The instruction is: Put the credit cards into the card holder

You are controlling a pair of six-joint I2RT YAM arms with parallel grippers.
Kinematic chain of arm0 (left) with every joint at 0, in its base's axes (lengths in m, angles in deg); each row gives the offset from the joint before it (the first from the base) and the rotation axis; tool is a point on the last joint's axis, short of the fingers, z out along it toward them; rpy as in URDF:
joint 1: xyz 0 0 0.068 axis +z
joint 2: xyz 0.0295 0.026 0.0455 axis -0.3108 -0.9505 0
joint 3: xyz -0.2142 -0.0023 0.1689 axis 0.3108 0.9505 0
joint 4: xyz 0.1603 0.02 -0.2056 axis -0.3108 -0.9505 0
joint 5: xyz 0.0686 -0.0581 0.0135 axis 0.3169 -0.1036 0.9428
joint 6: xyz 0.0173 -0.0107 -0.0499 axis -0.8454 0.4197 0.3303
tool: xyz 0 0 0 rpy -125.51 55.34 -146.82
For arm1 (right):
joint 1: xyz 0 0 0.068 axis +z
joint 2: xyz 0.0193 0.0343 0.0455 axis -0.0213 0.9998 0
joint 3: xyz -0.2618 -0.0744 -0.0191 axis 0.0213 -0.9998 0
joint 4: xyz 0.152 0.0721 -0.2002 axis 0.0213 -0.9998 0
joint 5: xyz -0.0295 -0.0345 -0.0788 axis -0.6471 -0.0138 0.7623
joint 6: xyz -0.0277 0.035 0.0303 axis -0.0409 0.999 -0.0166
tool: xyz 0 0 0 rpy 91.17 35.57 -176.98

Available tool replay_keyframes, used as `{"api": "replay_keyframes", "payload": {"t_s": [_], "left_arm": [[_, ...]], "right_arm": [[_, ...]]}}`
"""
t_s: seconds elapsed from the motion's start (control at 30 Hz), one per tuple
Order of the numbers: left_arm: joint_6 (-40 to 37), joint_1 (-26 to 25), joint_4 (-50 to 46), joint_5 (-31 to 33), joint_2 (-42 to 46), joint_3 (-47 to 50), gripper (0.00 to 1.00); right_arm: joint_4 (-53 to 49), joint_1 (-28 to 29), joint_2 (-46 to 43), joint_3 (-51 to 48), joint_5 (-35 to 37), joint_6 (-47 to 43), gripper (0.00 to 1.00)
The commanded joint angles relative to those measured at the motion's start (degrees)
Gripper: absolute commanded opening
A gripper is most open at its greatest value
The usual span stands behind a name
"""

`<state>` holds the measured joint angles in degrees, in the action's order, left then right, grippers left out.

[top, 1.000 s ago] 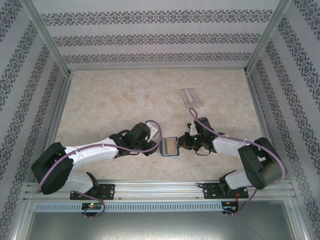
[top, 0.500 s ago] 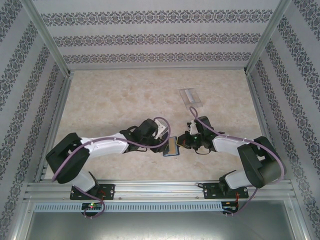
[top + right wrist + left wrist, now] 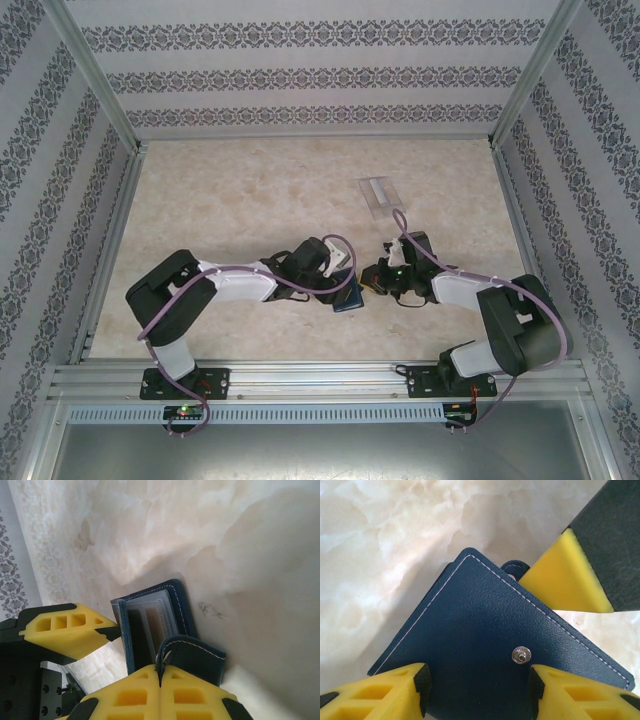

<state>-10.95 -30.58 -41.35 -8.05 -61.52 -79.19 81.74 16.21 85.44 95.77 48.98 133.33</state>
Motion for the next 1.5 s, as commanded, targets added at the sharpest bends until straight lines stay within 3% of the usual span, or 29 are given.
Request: {"api": "replay_keyframes", "payload": {"t_s": [0.0,0.3,0.67,0.9,1.13,1.47], "left_arm": [[-0.02,-0.53,1.06,-0.85,-3.11,-1.14,0.56],[1.04,-0.54,-1.58,0.62,-6.89,-4.35,0.51],[2.47,-0.6,-3.63,1.87,-9.57,-6.51,0.45],[6.11,-0.53,-5.51,8.53,-11.06,-7.33,0.36],[7.44,-0.46,-3.93,4.43,-13.26,-7.95,0.37],[9.7,0.51,-2.3,2.62,-14.39,-7.36,0.36]], "right_arm": [[-1.58,-0.73,-1.65,-0.44,-1.02,-0.95,0.0],[-8.32,-3.3,-7.54,-0.55,4.09,-2.48,0.0],[-18.12,-3.96,-9.81,3.84,4.51,-8.61,0.0],[-31.27,-3.9,-12.75,9.09,11.89,-17.93,0.0],[-31.54,-3.72,-7.54,12.96,3.47,-22.8,0.0],[-31.55,-2.91,1.65,16.97,0.51,-25.65,0.0]]}}
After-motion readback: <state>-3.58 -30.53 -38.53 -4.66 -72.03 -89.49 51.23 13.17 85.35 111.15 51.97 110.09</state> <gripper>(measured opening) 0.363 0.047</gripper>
